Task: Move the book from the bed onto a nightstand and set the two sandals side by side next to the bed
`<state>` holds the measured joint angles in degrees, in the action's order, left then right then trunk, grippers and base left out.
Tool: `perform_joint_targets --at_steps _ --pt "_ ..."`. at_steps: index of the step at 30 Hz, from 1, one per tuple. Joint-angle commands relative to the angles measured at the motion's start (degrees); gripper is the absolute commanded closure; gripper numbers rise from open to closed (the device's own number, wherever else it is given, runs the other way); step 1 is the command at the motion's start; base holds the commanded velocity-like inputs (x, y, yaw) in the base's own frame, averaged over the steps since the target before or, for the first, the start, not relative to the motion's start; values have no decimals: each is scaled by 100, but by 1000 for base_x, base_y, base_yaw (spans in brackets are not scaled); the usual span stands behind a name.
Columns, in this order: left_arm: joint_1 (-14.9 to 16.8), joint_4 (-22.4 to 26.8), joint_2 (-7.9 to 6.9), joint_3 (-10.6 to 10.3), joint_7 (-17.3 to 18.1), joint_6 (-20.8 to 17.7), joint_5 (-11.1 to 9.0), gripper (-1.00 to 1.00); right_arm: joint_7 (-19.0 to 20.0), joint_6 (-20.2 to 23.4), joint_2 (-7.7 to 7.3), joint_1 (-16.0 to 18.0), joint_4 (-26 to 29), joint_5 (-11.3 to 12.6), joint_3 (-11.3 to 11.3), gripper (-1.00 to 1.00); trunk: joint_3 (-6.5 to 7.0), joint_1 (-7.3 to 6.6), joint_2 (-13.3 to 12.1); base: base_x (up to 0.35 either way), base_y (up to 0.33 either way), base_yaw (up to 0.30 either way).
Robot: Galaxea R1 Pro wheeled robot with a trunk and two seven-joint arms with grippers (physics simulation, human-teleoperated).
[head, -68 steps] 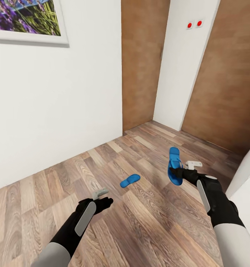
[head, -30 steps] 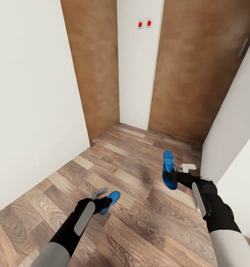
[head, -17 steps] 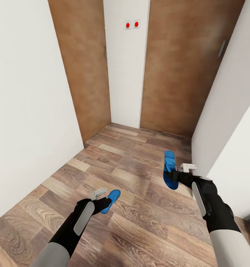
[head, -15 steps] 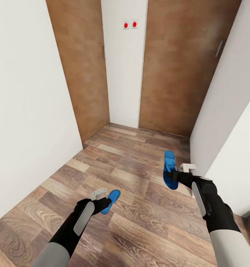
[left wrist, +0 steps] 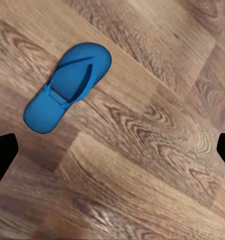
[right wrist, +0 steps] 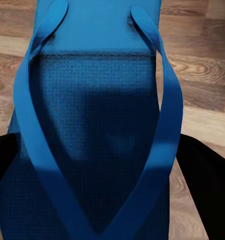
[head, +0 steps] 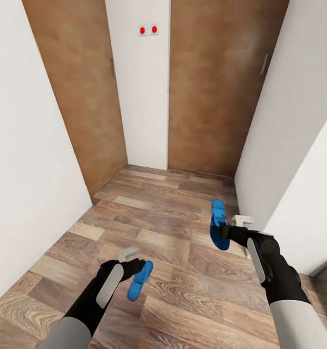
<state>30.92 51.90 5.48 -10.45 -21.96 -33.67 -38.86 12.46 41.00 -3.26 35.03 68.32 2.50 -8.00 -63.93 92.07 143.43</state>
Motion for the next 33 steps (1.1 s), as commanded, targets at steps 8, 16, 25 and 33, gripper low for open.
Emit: perform_joint_targets --at_steps 8,16,25,33 --pt "2 5 -3 -10 -54 0 -60 -100 11 94 22 4 6 26 2 100 -5 2 2 306 162 -268" --pt "2 4 -3 -5 -54 -2 -60 -100 11 101 27 9 -7 38 0 100 -5 2 2 279 203 -268" --pt "2 4 -3 -8 -61 5 -56 -100 11 201 27 13 -5 34 0 100 -5 2 2 137 166 -267" --pt "2 4 -3 -9 -66 8 -48 -100 17 243 27 13 2 32 5 100 -5 2 2 17 22 -268"
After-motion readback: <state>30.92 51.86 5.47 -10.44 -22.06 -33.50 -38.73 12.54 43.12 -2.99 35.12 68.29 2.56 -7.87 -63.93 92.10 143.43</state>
